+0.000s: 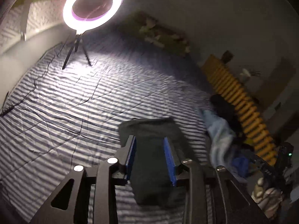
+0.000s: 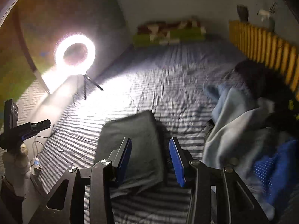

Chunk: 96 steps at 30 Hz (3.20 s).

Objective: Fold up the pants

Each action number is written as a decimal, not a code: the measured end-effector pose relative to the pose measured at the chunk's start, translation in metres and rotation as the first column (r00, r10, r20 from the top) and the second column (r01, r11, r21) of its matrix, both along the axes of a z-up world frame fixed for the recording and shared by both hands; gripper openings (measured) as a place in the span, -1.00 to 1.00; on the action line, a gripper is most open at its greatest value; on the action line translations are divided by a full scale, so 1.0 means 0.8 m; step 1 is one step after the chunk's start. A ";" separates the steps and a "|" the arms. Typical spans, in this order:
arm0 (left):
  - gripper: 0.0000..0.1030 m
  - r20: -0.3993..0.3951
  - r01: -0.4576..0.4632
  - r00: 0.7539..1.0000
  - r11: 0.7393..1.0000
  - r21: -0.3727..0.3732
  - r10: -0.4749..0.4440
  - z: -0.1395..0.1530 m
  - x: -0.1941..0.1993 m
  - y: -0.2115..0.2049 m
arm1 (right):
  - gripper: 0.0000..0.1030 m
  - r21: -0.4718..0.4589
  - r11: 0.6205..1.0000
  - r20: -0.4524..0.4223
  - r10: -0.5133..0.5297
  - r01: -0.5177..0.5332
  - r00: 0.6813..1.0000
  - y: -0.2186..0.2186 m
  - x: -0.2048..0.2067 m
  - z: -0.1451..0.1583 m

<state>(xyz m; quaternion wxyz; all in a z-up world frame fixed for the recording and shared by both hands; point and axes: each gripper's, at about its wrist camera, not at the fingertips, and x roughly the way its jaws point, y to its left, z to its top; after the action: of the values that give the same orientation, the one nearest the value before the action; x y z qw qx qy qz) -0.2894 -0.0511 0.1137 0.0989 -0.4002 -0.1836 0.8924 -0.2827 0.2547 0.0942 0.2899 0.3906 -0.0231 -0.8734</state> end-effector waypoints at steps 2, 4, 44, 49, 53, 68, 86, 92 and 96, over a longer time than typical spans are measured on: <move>-0.23 -0.016 0.023 1.000 0.999 0.036 -0.022 0.036 0.035 0.009 | -0.21 0.014 1.000 -0.033 -0.006 0.006 0.999 0.009 0.027 0.023; -0.23 -0.042 0.058 0.998 0.998 0.037 -0.056 0.068 0.064 0.025 | -0.12 0.015 1.000 -0.055 0.004 -0.003 0.998 0.014 0.052 0.041; 0.30 0.411 -0.101 0.911 0.978 0.184 0.017 -0.295 -0.154 -0.021 | 0.47 0.153 0.966 0.454 0.118 -0.207 0.883 -0.138 -0.233 -0.240; 0.24 0.393 -0.079 0.919 0.979 0.190 -0.002 -0.295 -0.163 -0.012 | 0.50 0.088 0.964 0.519 0.170 -0.251 0.838 -0.137 -0.240 -0.254; -0.10 0.404 -0.078 0.915 0.980 0.184 -0.003 -0.297 -0.171 -0.009 | 0.46 0.069 0.958 0.524 0.202 -0.277 0.827 -0.139 -0.245 -0.255; -0.71 0.372 -0.054 0.928 0.992 0.115 0.007 -0.295 -0.178 0.011 | 0.04 -0.067 0.945 0.560 0.302 -0.321 0.771 -0.155 -0.243 -0.265; -0.83 0.143 -0.074 0.988 0.993 0.095 0.059 -0.160 -0.094 -0.006 | -0.78 -0.093 0.968 0.293 0.250 -0.233 0.923 -0.150 -0.115 -0.116; -0.83 0.037 -0.111 0.993 0.992 0.067 0.108 -0.090 -0.046 -0.075 | -0.78 -0.174 0.950 0.213 0.292 -0.258 0.932 -0.191 -0.062 -0.062; -0.83 -0.003 -0.148 0.989 0.989 0.016 0.148 -0.053 -0.021 -0.143 | -0.78 -0.224 0.928 0.166 0.337 -0.297 0.927 -0.242 -0.036 -0.042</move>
<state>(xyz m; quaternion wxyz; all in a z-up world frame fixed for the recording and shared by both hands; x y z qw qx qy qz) -0.3058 -0.1653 0.0710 0.0361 -0.3827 -0.2195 0.8967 -0.3113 0.0613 0.0605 0.4610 0.4453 -0.0740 -0.7640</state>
